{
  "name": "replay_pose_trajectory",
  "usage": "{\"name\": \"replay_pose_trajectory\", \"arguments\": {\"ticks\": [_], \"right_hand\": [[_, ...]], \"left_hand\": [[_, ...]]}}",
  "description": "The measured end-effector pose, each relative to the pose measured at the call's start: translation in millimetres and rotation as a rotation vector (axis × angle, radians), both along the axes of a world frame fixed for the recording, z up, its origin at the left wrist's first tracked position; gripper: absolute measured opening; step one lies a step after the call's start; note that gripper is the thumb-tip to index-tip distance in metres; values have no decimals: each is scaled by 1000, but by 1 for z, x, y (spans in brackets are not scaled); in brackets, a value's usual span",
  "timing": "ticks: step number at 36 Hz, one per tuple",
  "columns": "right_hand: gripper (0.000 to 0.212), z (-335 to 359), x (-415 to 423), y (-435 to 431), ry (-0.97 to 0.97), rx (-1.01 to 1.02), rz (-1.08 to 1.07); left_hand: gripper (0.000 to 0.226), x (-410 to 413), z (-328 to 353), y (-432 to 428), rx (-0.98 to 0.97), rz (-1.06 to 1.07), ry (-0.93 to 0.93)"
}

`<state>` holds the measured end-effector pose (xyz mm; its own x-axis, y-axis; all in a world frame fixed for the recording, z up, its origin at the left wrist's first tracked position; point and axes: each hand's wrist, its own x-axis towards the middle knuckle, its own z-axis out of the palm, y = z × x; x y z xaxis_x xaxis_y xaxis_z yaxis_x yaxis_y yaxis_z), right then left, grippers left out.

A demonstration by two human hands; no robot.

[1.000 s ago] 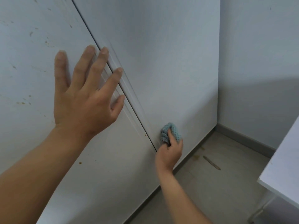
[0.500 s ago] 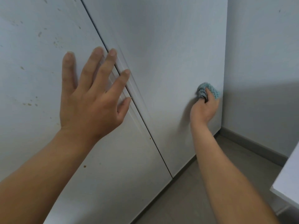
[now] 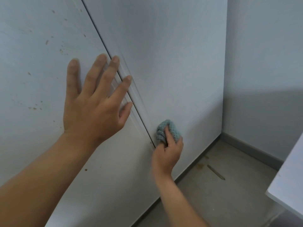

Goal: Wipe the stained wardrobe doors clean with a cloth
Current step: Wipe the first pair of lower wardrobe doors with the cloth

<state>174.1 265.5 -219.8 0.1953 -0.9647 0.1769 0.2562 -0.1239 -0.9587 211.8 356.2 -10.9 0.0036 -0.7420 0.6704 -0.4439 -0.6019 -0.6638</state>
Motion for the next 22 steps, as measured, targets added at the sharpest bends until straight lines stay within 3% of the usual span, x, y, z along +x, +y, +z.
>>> {"name": "replay_pose_trajectory", "arguments": {"ticks": [4, 9, 13, 15, 19, 21, 22], "right_hand": [[70, -18, -13, 50, 3, -83, 75], [69, -20, -20, 43, -13, -86, 97], [58, -13, -35, 23, -240, -108, 189], [50, 0, -39, 13, -363, 94, 171], [35, 23, -31, -35, -701, 898, 166], [21, 34, -38, -60, -875, 1014, 264], [24, 38, -42, -66, -940, 1022, 305]], "left_hand": [[49, -1, 2, 1, 17, 5, 4], [47, -2, 2, 2, -6, -15, 34], [45, -4, 1, 0, -49, -43, 77], [43, -8, 2, -2, -70, -63, 97], [41, -9, 5, -1, -65, -64, 132], [40, -11, 5, 2, -59, -76, 152], [39, -12, 6, 2, -53, -74, 166]]}}
